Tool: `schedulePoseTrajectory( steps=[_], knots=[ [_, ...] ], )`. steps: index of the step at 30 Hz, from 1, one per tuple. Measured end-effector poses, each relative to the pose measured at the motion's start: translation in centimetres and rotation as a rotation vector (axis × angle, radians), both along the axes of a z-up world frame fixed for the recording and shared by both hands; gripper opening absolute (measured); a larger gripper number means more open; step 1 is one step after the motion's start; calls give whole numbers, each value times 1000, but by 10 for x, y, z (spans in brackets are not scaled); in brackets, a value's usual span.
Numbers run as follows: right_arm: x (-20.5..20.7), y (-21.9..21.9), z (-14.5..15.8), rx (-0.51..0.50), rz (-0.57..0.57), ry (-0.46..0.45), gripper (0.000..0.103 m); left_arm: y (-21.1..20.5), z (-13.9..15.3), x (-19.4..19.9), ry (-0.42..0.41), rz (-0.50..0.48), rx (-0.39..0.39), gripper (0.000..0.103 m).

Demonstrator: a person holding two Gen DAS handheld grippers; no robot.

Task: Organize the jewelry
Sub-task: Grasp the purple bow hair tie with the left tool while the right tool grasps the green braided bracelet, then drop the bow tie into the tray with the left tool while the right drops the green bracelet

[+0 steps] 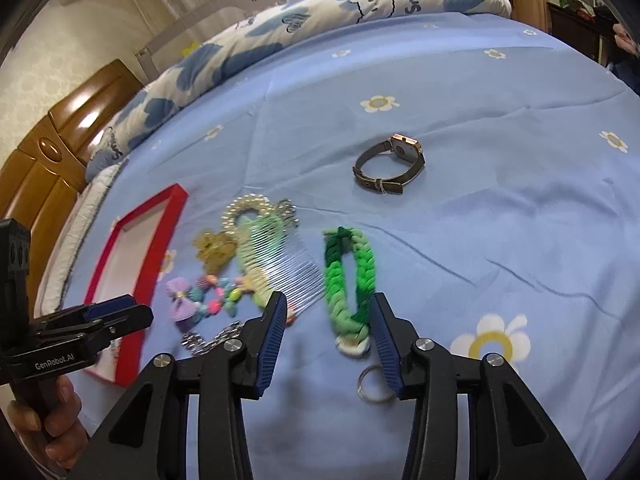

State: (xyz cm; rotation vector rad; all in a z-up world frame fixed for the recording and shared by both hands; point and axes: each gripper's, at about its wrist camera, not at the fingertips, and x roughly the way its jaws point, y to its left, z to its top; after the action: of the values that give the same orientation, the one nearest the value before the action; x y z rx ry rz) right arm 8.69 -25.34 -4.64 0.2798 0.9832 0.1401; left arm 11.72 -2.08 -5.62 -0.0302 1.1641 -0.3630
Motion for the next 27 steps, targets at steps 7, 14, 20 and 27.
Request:
schedulePoseTrajectory(
  steps=[7,14,20,27],
  knots=[
    [15,-4,-19,23,9,49,44,-5,-21,10,50,-16,-1,39],
    [13,-10,-20,37,-13,39,21,-4,-15,6,32,-39,-45,6],
    [1,-10,-4,40,-29,-8,20,0,7,-5,-23,-38,-80,5],
    [-13,-2,21,86,-22,-57,20,18,28,-20,-63,-11,-112,5]
  ],
)
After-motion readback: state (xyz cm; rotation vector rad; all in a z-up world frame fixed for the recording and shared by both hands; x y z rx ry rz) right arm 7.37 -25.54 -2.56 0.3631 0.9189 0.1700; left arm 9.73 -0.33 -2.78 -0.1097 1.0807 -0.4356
